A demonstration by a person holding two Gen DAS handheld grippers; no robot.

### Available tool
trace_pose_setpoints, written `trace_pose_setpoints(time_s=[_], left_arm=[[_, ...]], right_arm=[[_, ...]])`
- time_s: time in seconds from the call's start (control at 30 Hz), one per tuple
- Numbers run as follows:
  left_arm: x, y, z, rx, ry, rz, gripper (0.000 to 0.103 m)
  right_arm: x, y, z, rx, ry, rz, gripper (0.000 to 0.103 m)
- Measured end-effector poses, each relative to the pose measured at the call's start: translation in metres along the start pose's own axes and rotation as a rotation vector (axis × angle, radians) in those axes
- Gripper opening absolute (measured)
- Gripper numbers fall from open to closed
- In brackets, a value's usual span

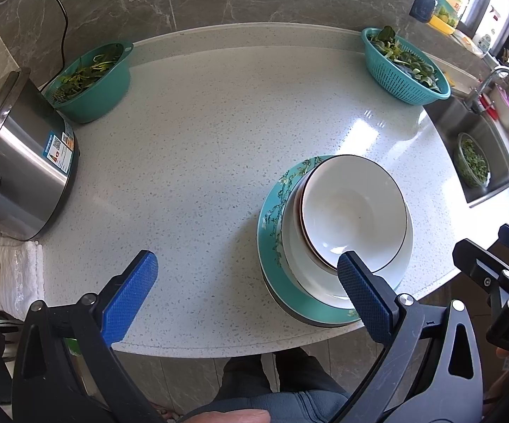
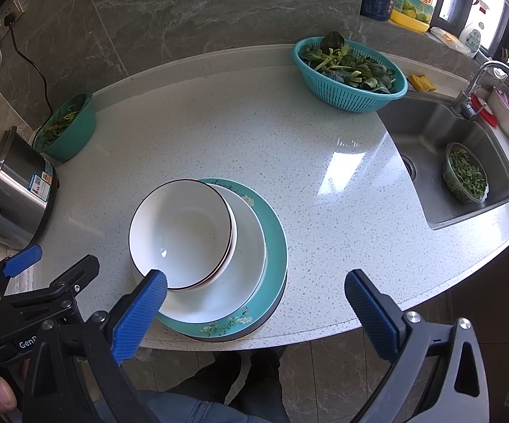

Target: Organize plates and bowls

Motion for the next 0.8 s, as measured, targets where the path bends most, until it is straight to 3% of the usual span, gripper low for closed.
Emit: trace_pose_setpoints(time_s=[0.8], left_arm=[[-0.0039, 0.0004, 0.0025, -0.004, 0.002, -0.004, 0.103]], right_arm=[[-0.0013, -0.0004, 0.0002, 0.002, 0.000, -0.003, 0.103]])
Point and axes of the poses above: each gripper's, at about its wrist camera, not at the fingertips, and x roughly against the way its jaws point, z to its right, y to its underside, the point moved 8 cm from there along -x, roughly the way its jaws point
